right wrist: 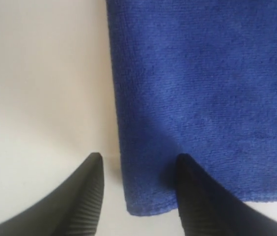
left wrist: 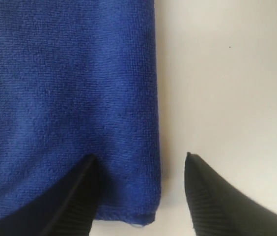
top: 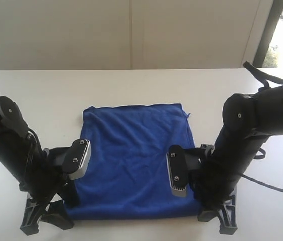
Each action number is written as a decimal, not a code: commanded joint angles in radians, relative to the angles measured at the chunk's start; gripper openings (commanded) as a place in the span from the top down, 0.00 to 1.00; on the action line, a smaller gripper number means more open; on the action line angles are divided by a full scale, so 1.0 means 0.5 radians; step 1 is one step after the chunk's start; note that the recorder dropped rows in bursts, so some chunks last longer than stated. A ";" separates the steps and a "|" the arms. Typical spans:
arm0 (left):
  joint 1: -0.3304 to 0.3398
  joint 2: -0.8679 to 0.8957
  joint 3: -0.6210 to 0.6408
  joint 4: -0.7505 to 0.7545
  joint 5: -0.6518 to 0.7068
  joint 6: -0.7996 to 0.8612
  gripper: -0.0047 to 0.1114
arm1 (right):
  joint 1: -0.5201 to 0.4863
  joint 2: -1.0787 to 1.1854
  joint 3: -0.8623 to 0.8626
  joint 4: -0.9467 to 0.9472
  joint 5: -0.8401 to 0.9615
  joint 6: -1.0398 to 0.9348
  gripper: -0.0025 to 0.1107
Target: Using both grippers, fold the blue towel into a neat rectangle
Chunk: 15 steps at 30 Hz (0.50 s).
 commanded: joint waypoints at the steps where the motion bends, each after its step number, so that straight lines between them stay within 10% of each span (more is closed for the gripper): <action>1: -0.011 0.023 0.021 -0.014 0.017 0.005 0.47 | 0.005 0.026 0.009 0.026 -0.004 -0.019 0.60; 11: -0.011 0.028 0.021 0.019 0.023 0.005 0.58 | 0.005 0.147 0.009 0.039 0.020 -0.016 0.78; 15: -0.011 0.041 0.021 0.033 0.023 -0.001 0.80 | 0.005 0.147 0.009 0.039 0.094 -0.016 0.92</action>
